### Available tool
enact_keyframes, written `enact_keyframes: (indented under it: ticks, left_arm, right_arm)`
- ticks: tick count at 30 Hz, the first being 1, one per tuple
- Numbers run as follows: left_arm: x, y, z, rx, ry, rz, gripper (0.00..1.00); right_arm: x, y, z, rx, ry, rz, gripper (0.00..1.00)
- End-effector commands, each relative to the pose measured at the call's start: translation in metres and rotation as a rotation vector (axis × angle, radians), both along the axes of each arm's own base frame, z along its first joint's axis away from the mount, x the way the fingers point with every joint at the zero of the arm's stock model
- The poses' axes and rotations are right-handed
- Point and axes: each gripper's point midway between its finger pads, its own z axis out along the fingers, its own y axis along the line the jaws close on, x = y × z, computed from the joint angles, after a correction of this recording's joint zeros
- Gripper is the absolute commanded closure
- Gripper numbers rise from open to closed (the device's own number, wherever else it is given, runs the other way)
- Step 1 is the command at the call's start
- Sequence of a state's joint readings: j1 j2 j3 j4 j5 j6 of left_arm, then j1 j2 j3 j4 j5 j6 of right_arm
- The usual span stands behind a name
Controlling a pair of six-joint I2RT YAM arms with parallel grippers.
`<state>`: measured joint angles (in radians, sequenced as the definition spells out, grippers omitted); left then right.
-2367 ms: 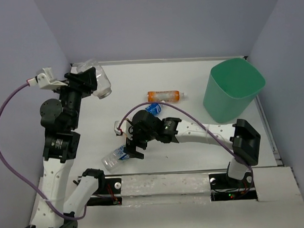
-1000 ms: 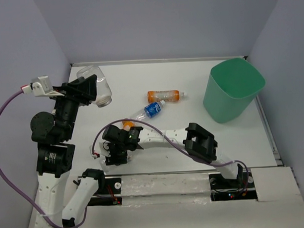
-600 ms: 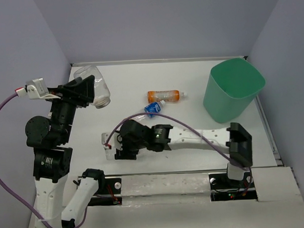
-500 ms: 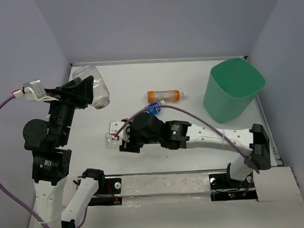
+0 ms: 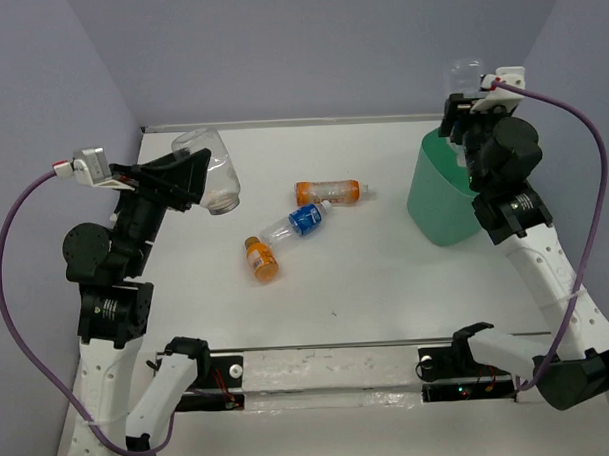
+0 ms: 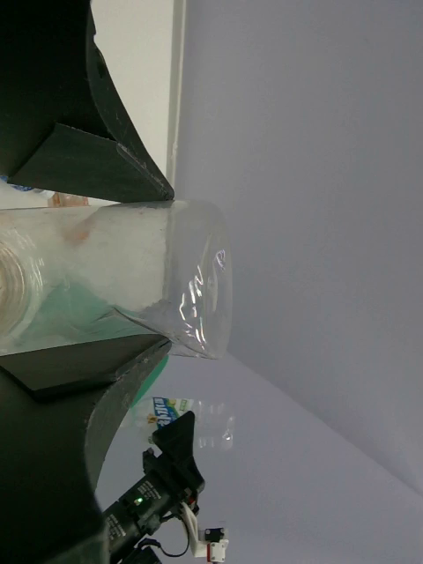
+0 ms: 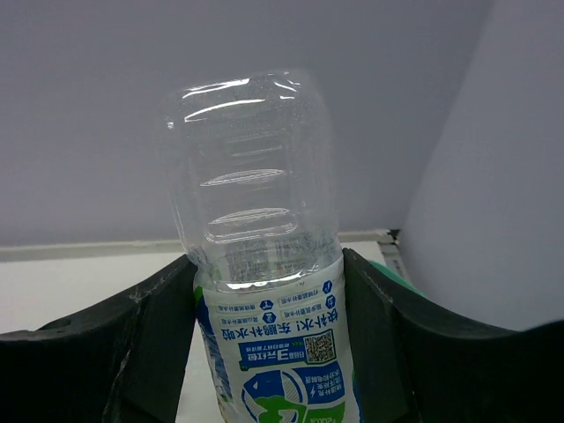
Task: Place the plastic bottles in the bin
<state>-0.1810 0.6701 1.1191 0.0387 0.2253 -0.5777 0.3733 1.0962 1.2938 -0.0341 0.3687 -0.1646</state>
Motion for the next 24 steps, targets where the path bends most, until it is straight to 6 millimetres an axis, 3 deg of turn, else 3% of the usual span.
enact_keyframes:
  ticks: [1, 3, 5, 8, 10, 11, 12, 14, 15, 19, 20, 22, 23, 24]
  left_arm:
    - [0.002, -0.024, 0.008, -0.025, -0.042, -0.144, 0.52]
    - [0.009, -0.030, 0.004, -0.030, -0.027, -0.174, 0.52]
    - [0.016, -0.039, 0.003, -0.035, -0.022, -0.212, 0.52]
    - [0.025, -0.055, 0.003, -0.040, -0.017, -0.248, 0.52]
    - [0.027, -0.072, 0.005, -0.048, -0.011, -0.274, 0.52]
    - [0.026, -0.077, 0.011, -0.051, -0.018, -0.287, 0.52]
    - [0.036, -0.085, 0.006, -0.044, 0.001, -0.282, 0.52]
    - [0.033, -0.104, 0.015, -0.048, -0.005, -0.318, 0.52]
    - [0.044, -0.111, 0.009, -0.048, 0.019, -0.306, 0.52]
    - [0.052, -0.142, 0.016, -0.048, 0.018, -0.322, 0.52]
    - [0.055, -0.159, 0.009, -0.037, 0.040, -0.344, 0.52]
    - [0.060, -0.171, 0.011, -0.040, 0.043, -0.340, 0.52]
    - [0.060, -0.178, 0.018, -0.040, 0.029, -0.345, 0.52]
    - [0.064, -0.195, 0.012, -0.032, 0.042, -0.357, 0.52]
  right_arm:
    - [0.019, -0.061, 0.014, 0.164, -0.107, -0.154, 0.66]
    - [0.028, -0.076, 0.009, 0.162, -0.103, -0.200, 0.66]
    - [0.042, -0.094, -0.009, 0.171, -0.075, -0.249, 0.65]
    - [0.046, -0.097, -0.028, 0.236, -0.057, -0.236, 0.61]
    - [0.044, -0.100, -0.045, 0.248, -0.044, -0.246, 0.49]
    - [0.038, -0.100, -0.044, 0.257, -0.052, -0.242, 0.31]
    - [0.036, -0.100, -0.050, 0.267, -0.044, -0.243, 0.21]
    - [0.025, -0.099, -0.045, 0.283, -0.063, -0.232, 0.03]
    - [0.022, -0.098, -0.045, 0.289, -0.063, -0.225, 0.00]
    - [0.003, -0.091, -0.041, 0.318, -0.044, -0.183, 0.00]
    - [-0.007, -0.085, -0.031, 0.336, -0.064, -0.145, 0.00]
    - [-0.019, -0.077, -0.027, 0.357, -0.045, -0.098, 0.00]
    - [-0.026, -0.064, -0.018, 0.364, -0.051, -0.022, 0.00]
    - [-0.040, -0.055, -0.015, 0.396, -0.042, 0.034, 0.02]
